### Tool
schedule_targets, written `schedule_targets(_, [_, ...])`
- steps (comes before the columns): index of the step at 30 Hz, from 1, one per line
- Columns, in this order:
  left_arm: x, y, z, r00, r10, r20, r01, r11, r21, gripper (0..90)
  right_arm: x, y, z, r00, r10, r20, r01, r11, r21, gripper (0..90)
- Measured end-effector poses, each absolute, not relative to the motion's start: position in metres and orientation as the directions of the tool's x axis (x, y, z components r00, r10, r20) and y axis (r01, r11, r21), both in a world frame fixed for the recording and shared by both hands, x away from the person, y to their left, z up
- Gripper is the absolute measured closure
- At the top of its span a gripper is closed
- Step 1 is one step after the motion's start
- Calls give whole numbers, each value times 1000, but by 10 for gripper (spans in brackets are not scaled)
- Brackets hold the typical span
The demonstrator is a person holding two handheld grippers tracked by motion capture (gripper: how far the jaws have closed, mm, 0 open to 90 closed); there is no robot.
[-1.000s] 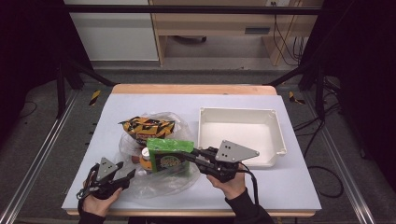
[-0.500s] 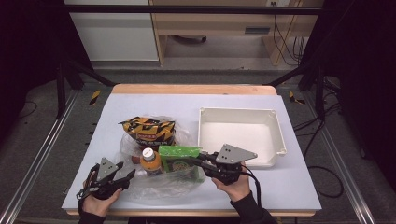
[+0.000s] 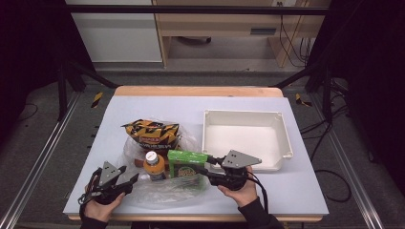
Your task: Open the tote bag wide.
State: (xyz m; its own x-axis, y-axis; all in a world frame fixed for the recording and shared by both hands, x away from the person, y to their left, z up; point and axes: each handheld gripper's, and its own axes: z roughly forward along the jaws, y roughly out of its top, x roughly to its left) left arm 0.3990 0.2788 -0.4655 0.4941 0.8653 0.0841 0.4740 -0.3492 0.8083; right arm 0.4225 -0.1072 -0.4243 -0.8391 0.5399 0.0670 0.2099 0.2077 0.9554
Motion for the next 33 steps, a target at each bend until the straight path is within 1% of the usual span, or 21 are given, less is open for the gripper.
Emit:
schedule_targets(1, [399,279,-466,494,865,84,474,-349,808,425,422,-108,-422,-836,543,77,212,191,958,484])
schedule_targets(3, [399,279,-466,495,865,85,475,-351,807,426,418,-111,-414,-828,555,86,207,160,965,455])
schedule_targets(4, [399,279,-466,495,865,85,475,-351,807,425,418,-111,-414,-828,555,86,207,160,965,455])
schedule_targets(7, [399,279,-466,495,865,85,475,-351,807,425,415,-106,-407,-824,555,112,232,152,961,502])
schedule_targets(8, [399,279,-466,494,865,84,475,-350,808,425,415,-106,-407,-824,555,112,232,152,961,502])
schedule_targets(9, [399,279,-466,494,865,84,475,-350,807,426,415,-100,-409,-816,565,122,268,181,946,522])
schedule_targets(10, [399,279,-466,494,865,85,475,-350,807,426,415,-100,-409,-816,565,122,268,181,946,522])
schedule_targets(13, [399,279,-466,495,865,85,475,-352,806,425,418,-88,-416,-824,553,123,284,215,935,566])
schedule_targets(17, [399,278,-466,494,865,85,475,-351,807,426,419,-79,-418,-830,547,108,276,235,932,566])
schedule_targets(19, [399,278,-466,495,865,85,476,-352,806,426,420,-75,-418,-838,538,93,261,244,934,531])
schedule_targets(20, [399,278,-466,495,865,85,476,-352,806,426,421,-71,-418,-843,534,67,229,244,942,479])
schedule_targets(24, [399,278,-466,495,865,86,477,-352,805,426,421,-70,-413,-844,535,51,194,216,957,451])
schedule_targets(25, [399,278,-466,495,865,86,477,-353,805,426,421,-72,-409,-844,534,43,177,203,963,467])
schedule_targets(28, [399,278,-466,496,864,88,478,-356,803,426,421,-72,-407,-851,524,39,172,209,963,487])
schedule_targets(31, [399,278,-466,497,863,88,479,-357,802,426,421,-68,-411,-864,501,49,195,244,950,537])
schedule_targets(32, [399,278,-466,496,864,89,479,-358,802,426,421,-68,-411,-864,501,49,195,244,950,537])
schedule_targets(33, [400,278,-466,496,864,90,479,-359,801,426,421,-67,-414,-871,487,65,214,257,942,557])
